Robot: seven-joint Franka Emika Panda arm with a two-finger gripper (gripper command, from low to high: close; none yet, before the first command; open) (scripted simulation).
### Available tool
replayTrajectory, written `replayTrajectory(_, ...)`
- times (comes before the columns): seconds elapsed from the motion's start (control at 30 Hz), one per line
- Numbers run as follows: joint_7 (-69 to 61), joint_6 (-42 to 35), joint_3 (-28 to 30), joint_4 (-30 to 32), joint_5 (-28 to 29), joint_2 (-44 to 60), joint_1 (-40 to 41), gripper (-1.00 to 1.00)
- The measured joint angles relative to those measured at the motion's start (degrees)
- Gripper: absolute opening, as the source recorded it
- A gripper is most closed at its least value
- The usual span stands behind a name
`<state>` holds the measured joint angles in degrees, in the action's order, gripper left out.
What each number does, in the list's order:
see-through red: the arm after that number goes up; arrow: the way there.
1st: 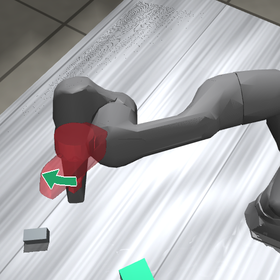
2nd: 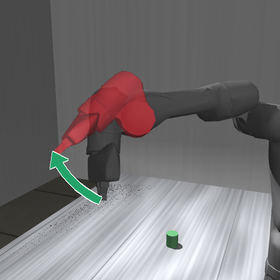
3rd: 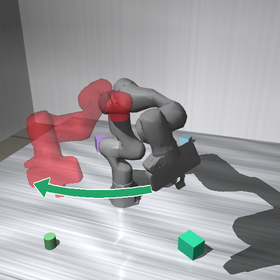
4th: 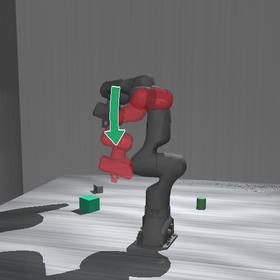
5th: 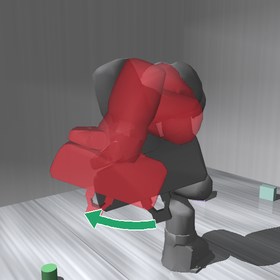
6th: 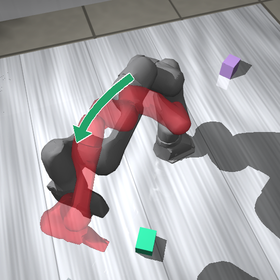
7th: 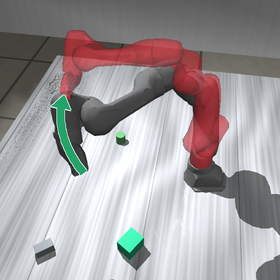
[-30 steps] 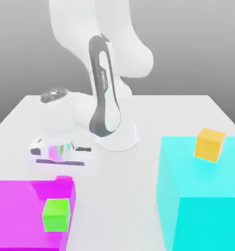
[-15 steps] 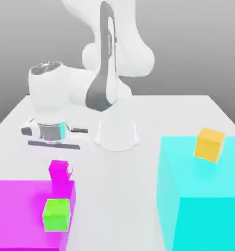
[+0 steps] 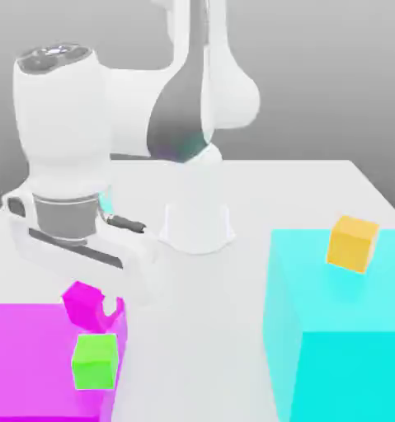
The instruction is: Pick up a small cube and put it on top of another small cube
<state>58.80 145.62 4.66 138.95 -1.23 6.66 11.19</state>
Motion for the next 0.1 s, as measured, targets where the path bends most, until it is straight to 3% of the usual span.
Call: replayTrajectory(0.1, 0.0, 0.0, 0.0, 0.0, 0.0, 0.0, 0.0, 1.0)
